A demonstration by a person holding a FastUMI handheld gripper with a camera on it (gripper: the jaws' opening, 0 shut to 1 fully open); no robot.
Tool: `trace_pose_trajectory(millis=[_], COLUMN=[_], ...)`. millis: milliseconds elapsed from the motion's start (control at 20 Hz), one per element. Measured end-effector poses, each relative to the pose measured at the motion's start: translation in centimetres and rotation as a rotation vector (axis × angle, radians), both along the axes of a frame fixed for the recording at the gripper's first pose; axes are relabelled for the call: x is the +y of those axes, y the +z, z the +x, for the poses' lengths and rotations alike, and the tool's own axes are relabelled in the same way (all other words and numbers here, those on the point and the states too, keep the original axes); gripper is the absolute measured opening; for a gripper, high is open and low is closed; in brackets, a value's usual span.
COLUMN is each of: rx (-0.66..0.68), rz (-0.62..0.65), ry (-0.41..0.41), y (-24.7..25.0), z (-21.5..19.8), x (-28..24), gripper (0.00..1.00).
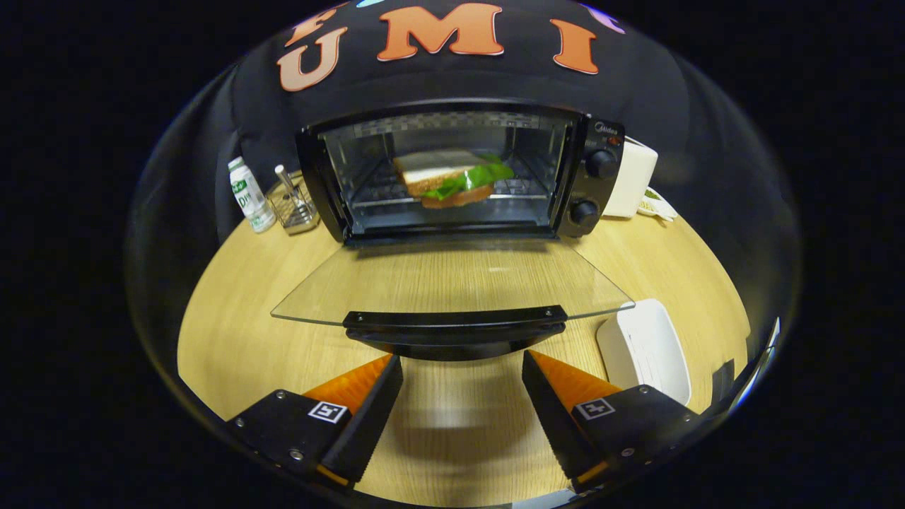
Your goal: Open the toaster oven, put the food inside, and close the toaster oven door.
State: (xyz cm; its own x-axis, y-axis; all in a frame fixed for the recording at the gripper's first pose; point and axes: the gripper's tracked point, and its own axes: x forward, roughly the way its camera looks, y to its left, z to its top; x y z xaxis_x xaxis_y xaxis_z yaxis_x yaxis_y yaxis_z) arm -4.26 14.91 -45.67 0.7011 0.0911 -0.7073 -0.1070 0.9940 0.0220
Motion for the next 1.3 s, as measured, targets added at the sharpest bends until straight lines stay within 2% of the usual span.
trace_pose_trajectory(millis=[200, 500, 850, 1050, 1300], rx=[-0.087, -0.163, -0.199, -0.263, -0.410], rz=[0.034, 0.031, 0.034, -0.012, 0.033], ry=[-0.005, -0.004, 0.025, 0.031, 0.015], y=[4.0, 6.1, 10.3, 16.9, 29.3], z=[4.3, 9.6, 10.9, 12.2, 12.8], x=[1.1, 2.5, 1.8, -1.0, -4.0], gripper=[1.00, 1.00, 1.00, 1.00, 1.00])
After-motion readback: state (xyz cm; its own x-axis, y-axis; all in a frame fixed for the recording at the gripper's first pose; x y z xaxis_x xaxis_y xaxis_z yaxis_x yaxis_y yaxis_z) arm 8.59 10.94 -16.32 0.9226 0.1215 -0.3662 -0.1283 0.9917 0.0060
